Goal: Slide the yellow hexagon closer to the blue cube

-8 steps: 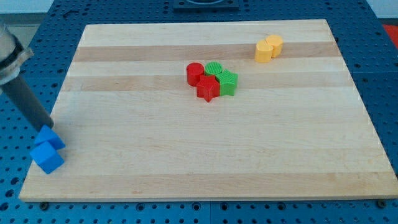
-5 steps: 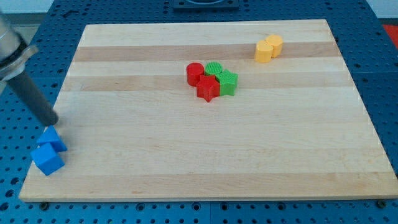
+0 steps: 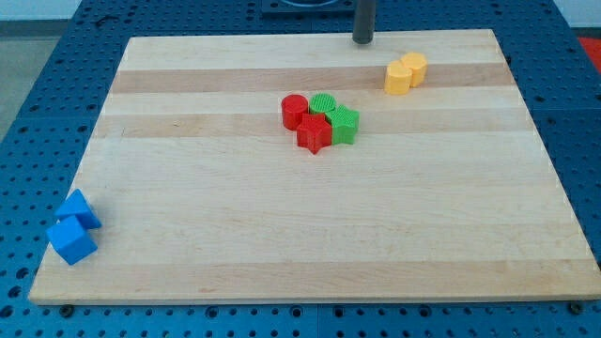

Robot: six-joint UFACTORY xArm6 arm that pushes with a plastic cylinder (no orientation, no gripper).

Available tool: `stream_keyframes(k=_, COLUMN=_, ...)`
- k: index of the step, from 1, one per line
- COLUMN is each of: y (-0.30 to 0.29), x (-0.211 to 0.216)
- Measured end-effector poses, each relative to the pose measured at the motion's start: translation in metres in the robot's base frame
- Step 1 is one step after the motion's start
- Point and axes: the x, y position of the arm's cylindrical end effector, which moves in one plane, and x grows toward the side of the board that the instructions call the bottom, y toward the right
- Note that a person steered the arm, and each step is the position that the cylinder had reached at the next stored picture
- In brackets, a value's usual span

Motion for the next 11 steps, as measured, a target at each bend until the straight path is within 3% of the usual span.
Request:
stream_keyframes(k=2, y=0.072, x=0.051)
stream_keyframes(k=5, y=0.09, x=0.138)
stream_keyframes(k=7, y=0.087, x=0.181)
stream_keyframes(k=9, y=0.066, x=0.27)
stream_keyframes(k=10, y=0.041, x=0.287)
stream_keyframes(k=11, y=0.042, x=0.272)
